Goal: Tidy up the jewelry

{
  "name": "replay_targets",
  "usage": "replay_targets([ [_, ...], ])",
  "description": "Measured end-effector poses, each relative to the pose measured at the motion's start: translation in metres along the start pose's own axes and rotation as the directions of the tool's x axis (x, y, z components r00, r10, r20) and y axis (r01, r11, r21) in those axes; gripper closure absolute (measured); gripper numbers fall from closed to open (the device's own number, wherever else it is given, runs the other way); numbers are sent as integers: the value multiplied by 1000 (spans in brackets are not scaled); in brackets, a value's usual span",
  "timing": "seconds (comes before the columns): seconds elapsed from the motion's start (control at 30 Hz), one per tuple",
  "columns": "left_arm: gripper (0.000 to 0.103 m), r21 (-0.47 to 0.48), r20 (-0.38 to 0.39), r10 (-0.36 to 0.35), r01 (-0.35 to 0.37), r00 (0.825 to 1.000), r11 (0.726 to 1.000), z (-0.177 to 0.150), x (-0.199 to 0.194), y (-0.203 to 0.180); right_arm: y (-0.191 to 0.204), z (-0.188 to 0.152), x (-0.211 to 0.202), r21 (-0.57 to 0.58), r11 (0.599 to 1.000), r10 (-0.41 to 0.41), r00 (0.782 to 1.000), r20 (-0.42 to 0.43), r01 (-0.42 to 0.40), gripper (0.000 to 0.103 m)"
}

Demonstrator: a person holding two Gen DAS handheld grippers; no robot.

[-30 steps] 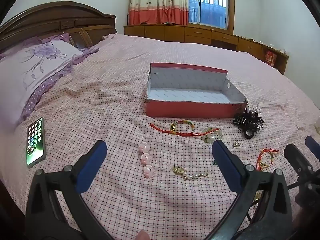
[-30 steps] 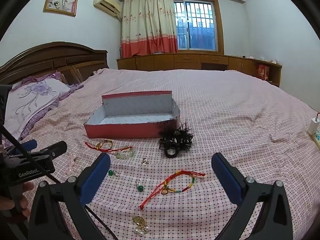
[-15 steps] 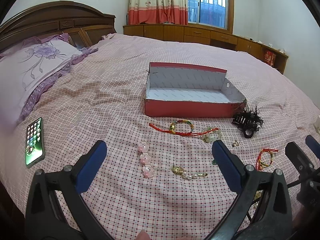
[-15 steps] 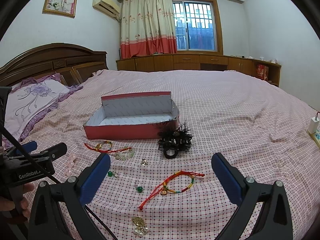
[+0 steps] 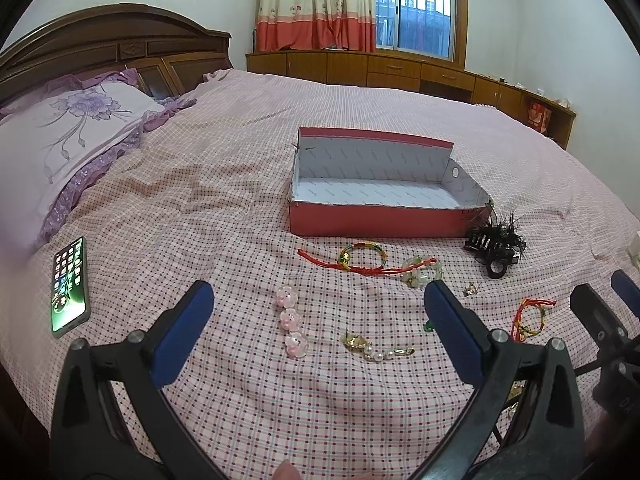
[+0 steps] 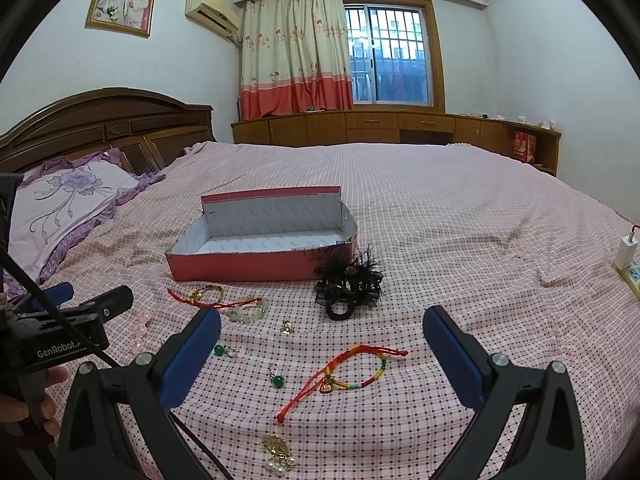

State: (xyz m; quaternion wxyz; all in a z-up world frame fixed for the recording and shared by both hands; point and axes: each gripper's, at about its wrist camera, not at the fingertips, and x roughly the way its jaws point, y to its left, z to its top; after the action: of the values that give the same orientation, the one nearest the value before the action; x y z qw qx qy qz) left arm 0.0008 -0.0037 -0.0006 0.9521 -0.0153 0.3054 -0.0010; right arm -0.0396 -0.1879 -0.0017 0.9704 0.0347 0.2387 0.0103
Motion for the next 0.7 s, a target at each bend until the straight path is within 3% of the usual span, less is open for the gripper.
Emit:
replay_targets([
  [0.7, 5, 0, 10, -1, 1, 1000, 1000, 3, -2, 2, 0, 1, 0, 0, 1000, -2, 1000, 6, 2, 0],
])
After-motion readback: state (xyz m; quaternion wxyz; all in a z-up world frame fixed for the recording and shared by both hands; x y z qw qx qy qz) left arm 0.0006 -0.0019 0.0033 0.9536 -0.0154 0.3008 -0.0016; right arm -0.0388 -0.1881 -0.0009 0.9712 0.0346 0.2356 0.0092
